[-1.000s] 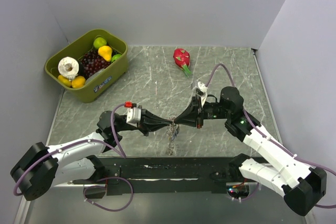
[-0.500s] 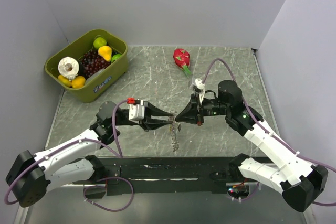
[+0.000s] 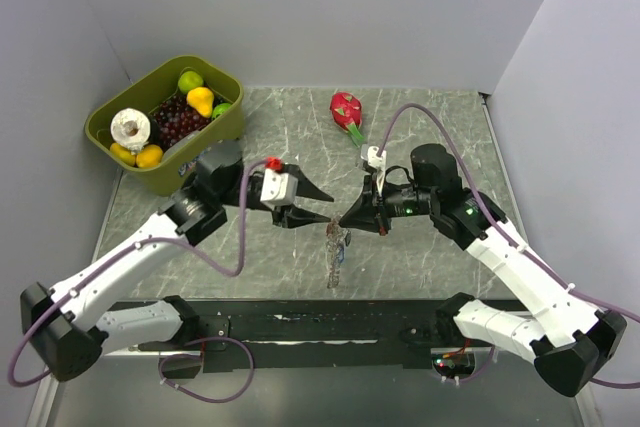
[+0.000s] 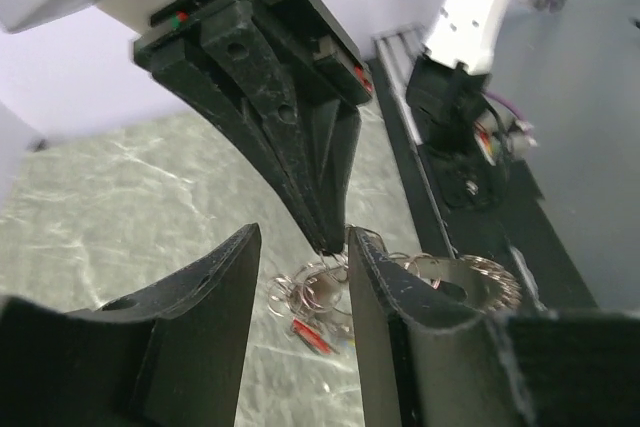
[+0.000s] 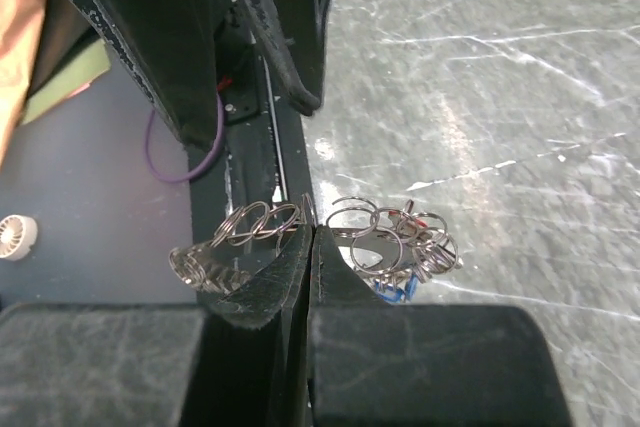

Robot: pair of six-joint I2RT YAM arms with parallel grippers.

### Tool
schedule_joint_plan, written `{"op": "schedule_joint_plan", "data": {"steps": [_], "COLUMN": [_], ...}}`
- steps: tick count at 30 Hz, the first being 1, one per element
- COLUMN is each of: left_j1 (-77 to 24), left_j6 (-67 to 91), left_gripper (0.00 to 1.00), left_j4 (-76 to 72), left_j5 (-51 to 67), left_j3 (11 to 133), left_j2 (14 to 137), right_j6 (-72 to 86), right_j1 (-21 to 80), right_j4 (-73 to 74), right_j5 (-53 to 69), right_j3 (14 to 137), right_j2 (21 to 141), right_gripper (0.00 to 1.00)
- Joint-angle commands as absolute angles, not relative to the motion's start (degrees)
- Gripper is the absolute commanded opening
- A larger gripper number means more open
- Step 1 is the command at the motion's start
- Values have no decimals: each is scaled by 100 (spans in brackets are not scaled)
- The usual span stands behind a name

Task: Put the keys on the keyring

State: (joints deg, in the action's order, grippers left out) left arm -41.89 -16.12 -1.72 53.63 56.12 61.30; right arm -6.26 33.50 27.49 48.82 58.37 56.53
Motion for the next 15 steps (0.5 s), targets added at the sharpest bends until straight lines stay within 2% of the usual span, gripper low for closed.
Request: {"op": "schedule_joint_plan", "data": {"steps": [1, 9, 15], "left_j1": [-4166, -4157, -4175], "left_j6": [-2442, -3076, -3103], "left_gripper": [45, 45, 44], "left_j4": [1484, 2872, 3094], "left_j5": [6090, 6390, 6267], "left_j3": [6415, 7338, 7541], "left_j2": [6748, 7365, 7594], "right_j6": [-888, -940, -932], "right_j1": [3331, 3375, 3384], "right_j4": [2935, 3041, 3032], "right_j5": [4667, 4333, 4315], "right_j3": [6205, 6231, 6240], "right_j2": [5660, 5695, 5730], "right_gripper": [0, 0, 0]}}
